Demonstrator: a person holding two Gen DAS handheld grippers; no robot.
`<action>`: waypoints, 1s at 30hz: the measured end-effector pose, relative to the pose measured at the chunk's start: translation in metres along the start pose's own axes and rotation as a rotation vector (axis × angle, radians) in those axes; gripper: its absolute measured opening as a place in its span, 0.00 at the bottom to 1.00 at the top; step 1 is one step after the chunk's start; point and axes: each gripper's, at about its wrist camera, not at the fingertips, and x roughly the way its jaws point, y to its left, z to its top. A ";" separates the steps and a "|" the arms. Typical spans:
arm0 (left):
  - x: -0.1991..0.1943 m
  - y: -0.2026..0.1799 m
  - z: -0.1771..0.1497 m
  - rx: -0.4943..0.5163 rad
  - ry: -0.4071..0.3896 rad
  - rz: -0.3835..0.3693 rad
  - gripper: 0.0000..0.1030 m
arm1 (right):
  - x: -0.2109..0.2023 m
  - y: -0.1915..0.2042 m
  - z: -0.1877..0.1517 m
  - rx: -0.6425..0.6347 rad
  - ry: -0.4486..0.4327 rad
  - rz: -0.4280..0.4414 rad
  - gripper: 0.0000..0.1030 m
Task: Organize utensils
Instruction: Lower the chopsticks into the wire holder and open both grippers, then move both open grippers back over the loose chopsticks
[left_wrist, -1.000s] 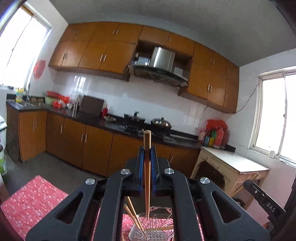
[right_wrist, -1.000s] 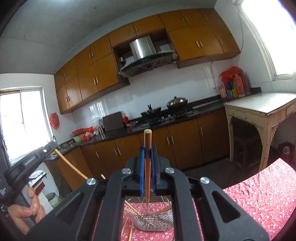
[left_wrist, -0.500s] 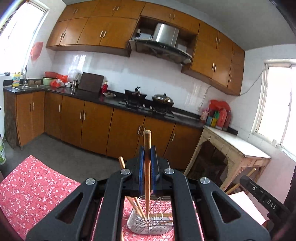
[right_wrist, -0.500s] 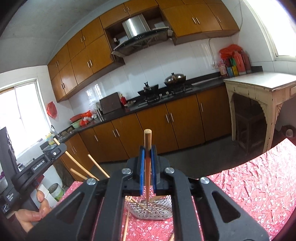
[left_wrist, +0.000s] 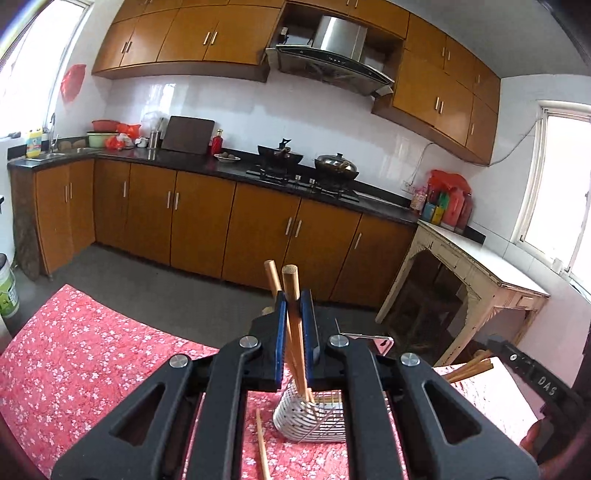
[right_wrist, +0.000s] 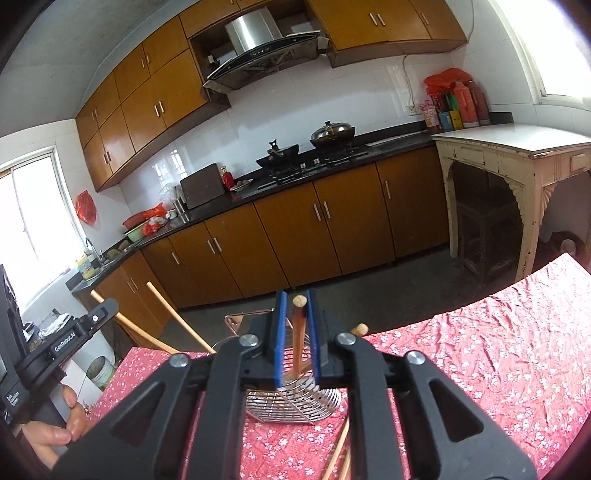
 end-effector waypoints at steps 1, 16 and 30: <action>-0.003 0.002 0.001 -0.002 0.001 0.001 0.08 | -0.003 0.000 0.000 -0.002 -0.007 -0.005 0.20; -0.059 0.028 0.000 -0.010 -0.064 0.030 0.28 | -0.083 -0.001 -0.021 -0.058 -0.101 -0.049 0.34; -0.051 0.072 -0.106 0.060 0.152 0.115 0.32 | -0.044 -0.044 -0.145 -0.070 0.196 -0.166 0.34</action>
